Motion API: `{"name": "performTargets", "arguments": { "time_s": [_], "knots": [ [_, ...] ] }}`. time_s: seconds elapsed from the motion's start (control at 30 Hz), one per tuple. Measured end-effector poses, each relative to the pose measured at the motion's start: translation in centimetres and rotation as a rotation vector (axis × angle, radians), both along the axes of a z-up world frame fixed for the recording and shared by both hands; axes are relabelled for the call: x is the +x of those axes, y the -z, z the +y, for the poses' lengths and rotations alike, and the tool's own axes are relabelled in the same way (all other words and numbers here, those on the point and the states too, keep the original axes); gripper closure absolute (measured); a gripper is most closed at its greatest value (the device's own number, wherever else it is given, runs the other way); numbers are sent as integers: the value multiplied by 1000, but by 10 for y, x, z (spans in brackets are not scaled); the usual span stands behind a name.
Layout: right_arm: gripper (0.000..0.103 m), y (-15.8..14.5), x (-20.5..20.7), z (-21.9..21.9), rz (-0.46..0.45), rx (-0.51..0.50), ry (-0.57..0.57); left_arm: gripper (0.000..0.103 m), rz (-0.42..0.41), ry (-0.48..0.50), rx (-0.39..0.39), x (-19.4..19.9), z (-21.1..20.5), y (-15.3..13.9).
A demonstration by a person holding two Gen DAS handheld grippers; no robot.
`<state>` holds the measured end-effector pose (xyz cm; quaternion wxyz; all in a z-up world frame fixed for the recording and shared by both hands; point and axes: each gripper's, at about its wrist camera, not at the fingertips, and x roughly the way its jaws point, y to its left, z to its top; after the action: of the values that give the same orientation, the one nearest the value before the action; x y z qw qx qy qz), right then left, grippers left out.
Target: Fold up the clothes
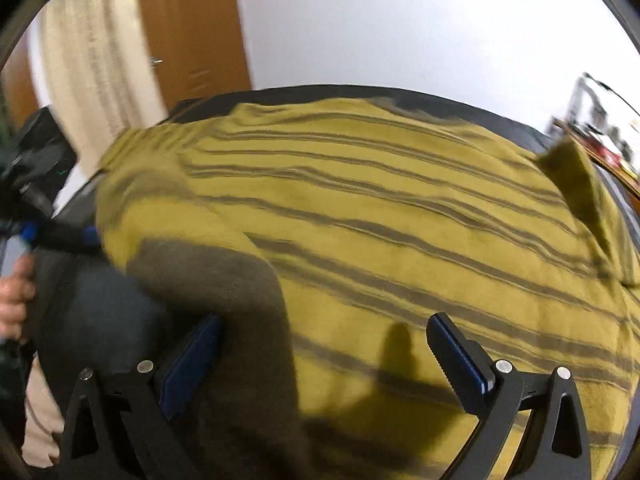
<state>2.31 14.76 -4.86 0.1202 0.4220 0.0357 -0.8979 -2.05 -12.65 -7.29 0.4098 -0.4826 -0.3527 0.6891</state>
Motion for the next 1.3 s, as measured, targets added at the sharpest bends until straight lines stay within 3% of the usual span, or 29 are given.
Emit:
{"name": "performTargets", "arguments": {
  "time_s": [0.53, 0.77, 0.83, 0.87, 0.9, 0.97, 1.1, 1.3],
  "knots": [
    [0, 5, 1, 17, -29, -251, -89, 0, 30, 11, -13, 4, 61, -25],
    [0, 3, 8, 20, -12, -293, -105, 0, 20, -90, -200, -11, 95, -21],
    [0, 0, 12, 25, 1, -303, -104, 9, -18, -100, -230, -14, 93, -12],
    [0, -1, 14, 28, 8, -310, -101, 30, -41, -93, -249, -15, 93, -5],
    [0, -3, 16, 32, 16, -316, -98, 61, -65, -86, -268, -15, 92, 2],
    [0, -8, 20, 40, 32, -324, -89, 80, -99, -76, -299, -14, 89, 11],
    [0, -20, 25, 60, 69, -322, -56, 89, -85, -79, -317, 5, 70, 3],
    [0, -34, 29, 90, 113, -313, -2, 89, -62, -162, -386, 63, 0, -19]
  ]
}}
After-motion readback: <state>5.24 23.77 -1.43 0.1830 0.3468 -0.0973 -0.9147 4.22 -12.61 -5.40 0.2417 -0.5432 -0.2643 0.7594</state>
